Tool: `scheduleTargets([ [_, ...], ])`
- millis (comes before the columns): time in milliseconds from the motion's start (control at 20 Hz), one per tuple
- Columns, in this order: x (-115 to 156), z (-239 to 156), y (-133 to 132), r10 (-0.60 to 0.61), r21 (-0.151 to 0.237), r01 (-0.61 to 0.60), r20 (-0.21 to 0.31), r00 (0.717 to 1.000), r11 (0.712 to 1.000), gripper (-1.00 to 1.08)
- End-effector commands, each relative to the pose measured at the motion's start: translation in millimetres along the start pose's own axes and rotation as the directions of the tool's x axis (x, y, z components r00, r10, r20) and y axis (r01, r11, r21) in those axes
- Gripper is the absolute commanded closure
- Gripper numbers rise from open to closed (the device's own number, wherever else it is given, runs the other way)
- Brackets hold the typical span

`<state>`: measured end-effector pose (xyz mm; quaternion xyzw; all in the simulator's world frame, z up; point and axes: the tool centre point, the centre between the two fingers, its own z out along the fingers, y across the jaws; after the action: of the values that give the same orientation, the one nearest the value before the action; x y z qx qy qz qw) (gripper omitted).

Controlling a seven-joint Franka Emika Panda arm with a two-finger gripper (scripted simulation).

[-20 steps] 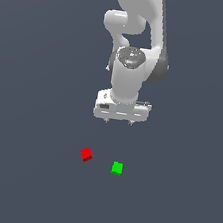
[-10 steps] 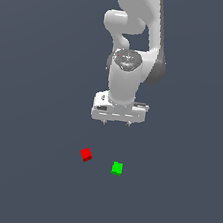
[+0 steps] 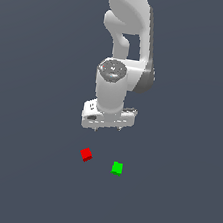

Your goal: Stack the red cube on top of the green cube.

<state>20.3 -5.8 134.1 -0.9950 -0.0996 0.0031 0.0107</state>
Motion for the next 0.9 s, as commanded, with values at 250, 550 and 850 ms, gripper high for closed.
scheduleTargets([
  [250,21.0,26.5,42.7,-0.147,-0.009,0.147,0.001,0.989,0.989,-0.92],
  [550,41.1,44.8,70.5,-0.251,-0.016,0.251,0.002,0.968,0.968,-0.92],
  [850,56.1,56.0,86.5,-0.315,-0.02,0.315,0.003,0.949,0.949,-0.92],
])
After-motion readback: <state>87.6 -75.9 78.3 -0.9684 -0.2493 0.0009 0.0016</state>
